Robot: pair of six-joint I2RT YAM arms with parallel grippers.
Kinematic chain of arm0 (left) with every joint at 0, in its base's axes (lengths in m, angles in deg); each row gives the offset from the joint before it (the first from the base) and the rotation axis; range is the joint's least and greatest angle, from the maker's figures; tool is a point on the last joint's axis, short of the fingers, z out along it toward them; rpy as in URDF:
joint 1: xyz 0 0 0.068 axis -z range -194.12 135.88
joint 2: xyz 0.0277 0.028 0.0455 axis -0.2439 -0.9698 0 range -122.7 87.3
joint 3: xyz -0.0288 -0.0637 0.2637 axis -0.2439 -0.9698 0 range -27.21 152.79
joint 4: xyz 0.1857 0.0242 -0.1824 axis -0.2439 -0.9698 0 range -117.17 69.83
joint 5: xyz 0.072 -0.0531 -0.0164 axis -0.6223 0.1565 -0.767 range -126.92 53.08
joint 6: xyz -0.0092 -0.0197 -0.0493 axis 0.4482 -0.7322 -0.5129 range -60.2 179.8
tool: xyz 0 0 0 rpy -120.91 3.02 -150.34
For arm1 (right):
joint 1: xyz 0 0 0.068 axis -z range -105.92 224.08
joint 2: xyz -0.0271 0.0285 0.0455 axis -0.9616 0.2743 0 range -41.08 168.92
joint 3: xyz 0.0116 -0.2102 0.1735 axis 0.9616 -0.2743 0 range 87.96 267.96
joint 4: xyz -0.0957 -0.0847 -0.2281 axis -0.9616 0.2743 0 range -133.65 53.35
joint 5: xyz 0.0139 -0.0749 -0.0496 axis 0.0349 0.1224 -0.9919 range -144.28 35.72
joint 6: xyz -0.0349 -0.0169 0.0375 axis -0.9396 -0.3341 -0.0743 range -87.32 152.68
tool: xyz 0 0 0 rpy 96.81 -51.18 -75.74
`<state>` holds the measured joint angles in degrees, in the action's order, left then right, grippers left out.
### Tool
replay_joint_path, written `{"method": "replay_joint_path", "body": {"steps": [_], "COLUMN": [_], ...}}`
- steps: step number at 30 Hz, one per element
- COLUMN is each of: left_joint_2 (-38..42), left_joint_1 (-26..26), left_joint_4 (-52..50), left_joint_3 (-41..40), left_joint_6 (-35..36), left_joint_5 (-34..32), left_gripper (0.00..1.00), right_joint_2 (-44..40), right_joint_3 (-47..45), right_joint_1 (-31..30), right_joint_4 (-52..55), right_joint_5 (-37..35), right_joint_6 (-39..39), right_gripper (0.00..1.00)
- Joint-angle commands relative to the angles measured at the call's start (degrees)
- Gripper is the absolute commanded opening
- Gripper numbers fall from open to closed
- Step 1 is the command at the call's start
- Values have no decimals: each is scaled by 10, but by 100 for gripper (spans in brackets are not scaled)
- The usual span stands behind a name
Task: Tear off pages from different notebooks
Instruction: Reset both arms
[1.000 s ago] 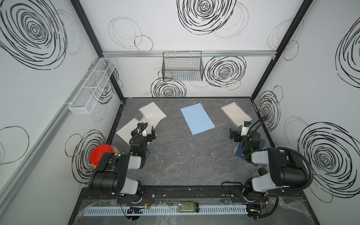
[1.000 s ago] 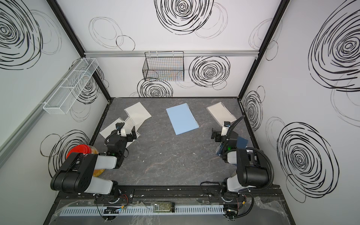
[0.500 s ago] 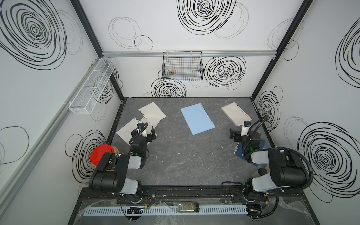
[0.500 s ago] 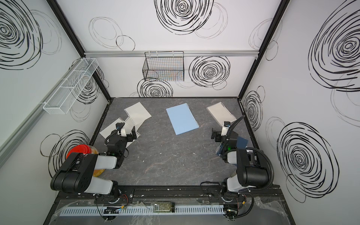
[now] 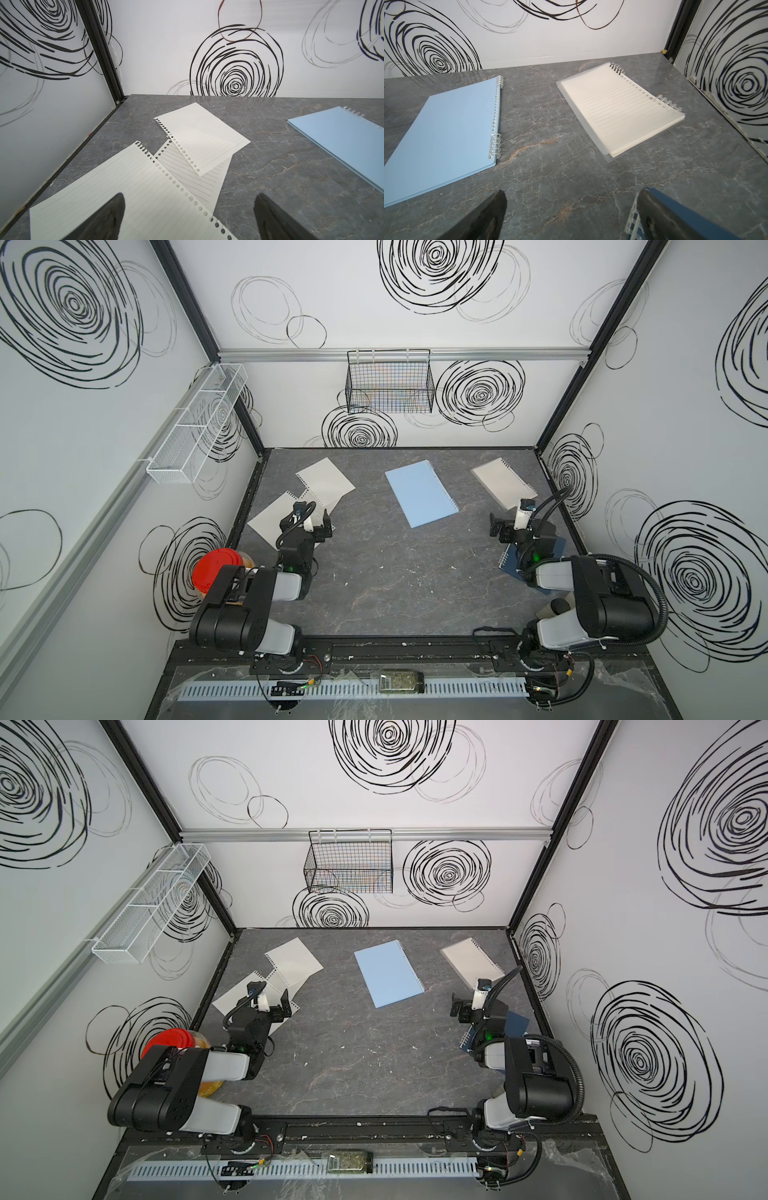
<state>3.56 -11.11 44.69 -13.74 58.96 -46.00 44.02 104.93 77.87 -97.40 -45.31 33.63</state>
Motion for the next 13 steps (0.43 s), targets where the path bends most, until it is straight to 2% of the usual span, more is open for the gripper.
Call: {"method": "replay_joint_path", "body": {"steps": [1,13], "left_joint_2": [1,0], "left_joint_1": [3,3], "left_joint_4": [37,36], "left_joint_3": [0,0], "left_joint_6": [8,8], "left_joint_5": [-4,-4], "left_gripper": [99,99], "right_joint_2": [-11,-11], "right_joint_3": [10,10], "right_joint_1": [-1,-1], "right_joint_4": [1,2], "right_joint_5": [2,2], "right_joint_6": [-5,-5], "right_gripper": [100,100]}}
